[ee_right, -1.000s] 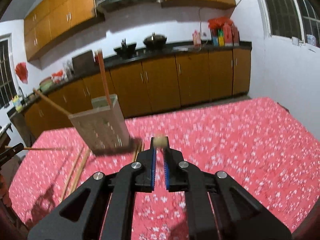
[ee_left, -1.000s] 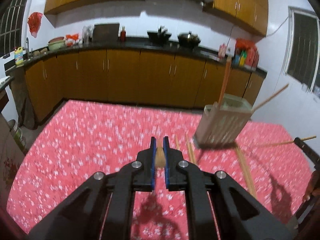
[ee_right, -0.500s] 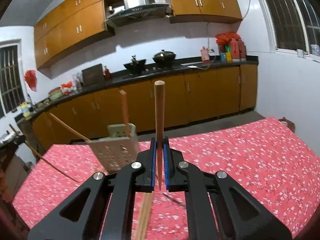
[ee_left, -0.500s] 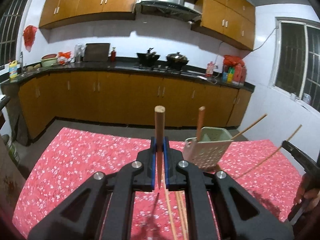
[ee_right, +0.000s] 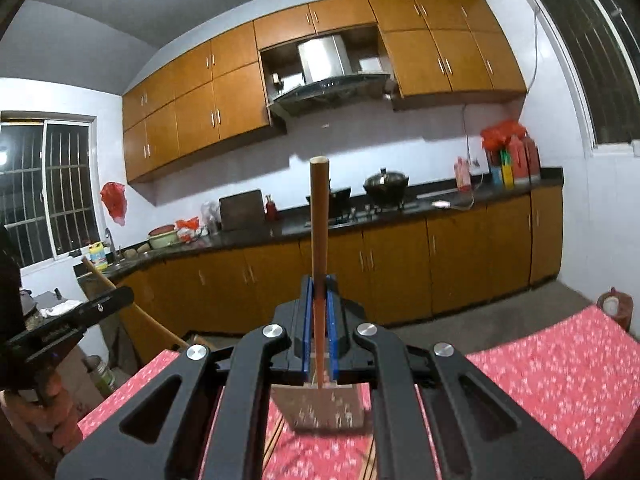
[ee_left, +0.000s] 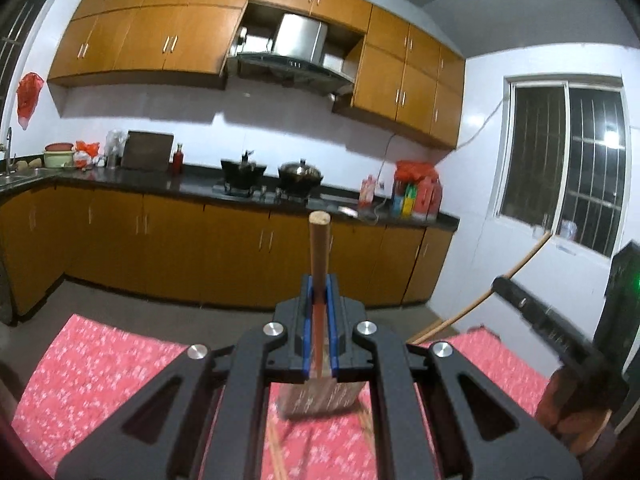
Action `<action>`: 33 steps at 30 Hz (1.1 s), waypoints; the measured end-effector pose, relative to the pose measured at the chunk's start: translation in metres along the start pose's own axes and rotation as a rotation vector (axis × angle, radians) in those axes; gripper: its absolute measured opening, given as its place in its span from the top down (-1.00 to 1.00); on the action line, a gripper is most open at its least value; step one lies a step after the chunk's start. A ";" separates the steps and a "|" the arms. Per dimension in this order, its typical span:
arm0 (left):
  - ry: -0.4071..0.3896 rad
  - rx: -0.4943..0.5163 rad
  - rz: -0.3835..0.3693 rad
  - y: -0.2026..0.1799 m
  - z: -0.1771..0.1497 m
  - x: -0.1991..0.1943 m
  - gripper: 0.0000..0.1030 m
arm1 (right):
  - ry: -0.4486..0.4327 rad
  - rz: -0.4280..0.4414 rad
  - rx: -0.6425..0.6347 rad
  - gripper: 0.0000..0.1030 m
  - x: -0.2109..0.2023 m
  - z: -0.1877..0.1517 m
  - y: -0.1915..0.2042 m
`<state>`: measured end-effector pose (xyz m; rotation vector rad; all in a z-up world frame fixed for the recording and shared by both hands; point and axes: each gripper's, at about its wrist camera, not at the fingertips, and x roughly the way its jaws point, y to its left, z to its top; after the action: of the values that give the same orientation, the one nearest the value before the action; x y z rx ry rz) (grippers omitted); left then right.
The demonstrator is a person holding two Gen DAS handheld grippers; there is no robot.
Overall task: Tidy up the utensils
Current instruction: 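Carry the left tool's chopstick over the holder while the right tool carries its own, then open the left tool to drop its chopstick into the holder while the right tool opens too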
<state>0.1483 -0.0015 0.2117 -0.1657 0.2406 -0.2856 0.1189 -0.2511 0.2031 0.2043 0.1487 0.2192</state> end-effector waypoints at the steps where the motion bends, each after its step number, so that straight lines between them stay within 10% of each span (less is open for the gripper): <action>1: -0.019 0.000 0.011 -0.003 0.005 0.005 0.85 | -0.001 -0.003 -0.001 0.86 0.003 -0.001 -0.001; 19: 0.128 -0.045 0.060 0.005 -0.035 0.092 0.85 | 0.187 -0.027 0.024 0.85 0.077 -0.044 -0.010; 25: 0.120 -0.055 0.052 0.011 -0.039 0.081 0.65 | 0.168 -0.022 0.035 0.36 0.064 -0.040 -0.011; 33: 0.064 -0.086 0.053 0.026 -0.033 0.038 0.47 | 0.097 -0.049 0.057 0.36 0.020 -0.029 -0.023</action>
<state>0.1816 0.0071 0.1668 -0.2346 0.3207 -0.2280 0.1378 -0.2631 0.1672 0.2469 0.2563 0.1760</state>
